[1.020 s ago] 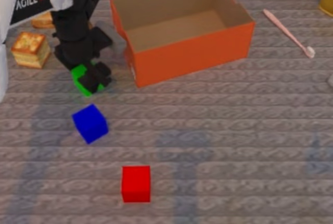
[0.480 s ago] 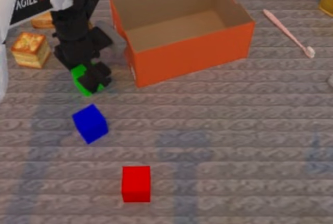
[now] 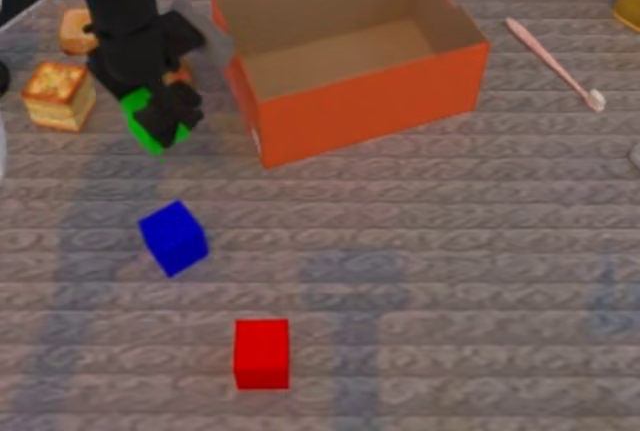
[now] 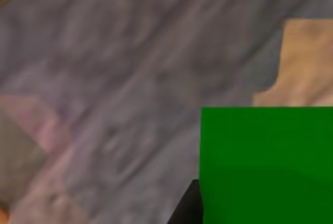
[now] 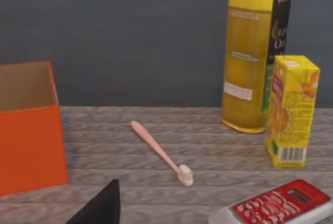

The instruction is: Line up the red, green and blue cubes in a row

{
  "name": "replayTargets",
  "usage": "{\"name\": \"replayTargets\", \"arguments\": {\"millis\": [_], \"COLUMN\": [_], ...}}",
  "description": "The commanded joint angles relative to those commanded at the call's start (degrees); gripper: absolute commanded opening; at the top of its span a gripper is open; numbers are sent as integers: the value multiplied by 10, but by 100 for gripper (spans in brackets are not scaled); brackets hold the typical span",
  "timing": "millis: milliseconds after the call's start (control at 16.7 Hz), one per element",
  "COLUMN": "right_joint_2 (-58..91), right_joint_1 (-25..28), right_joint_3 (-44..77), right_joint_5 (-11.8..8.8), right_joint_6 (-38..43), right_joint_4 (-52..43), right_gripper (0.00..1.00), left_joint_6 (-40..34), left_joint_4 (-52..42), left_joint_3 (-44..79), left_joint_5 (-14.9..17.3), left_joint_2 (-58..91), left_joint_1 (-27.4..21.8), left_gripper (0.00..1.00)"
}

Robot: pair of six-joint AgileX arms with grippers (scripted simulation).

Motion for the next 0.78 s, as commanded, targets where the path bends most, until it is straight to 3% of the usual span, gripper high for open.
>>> {"name": "replayTargets", "arguments": {"millis": [480,780], "right_joint_2": [0,0], "right_joint_1": [0,0], "right_joint_3": [0,0], "right_joint_5": [0,0], "right_joint_6": [0,0], "right_joint_4": [0,0], "right_gripper": [100,100], "left_joint_6": [0,6], "left_joint_4": [-22,12], "left_joint_3": [15,-98], "left_joint_5": [0,-2], "left_joint_2": [-12,-96], "left_joint_1": [-9,-124], "left_gripper": [0,0]}}
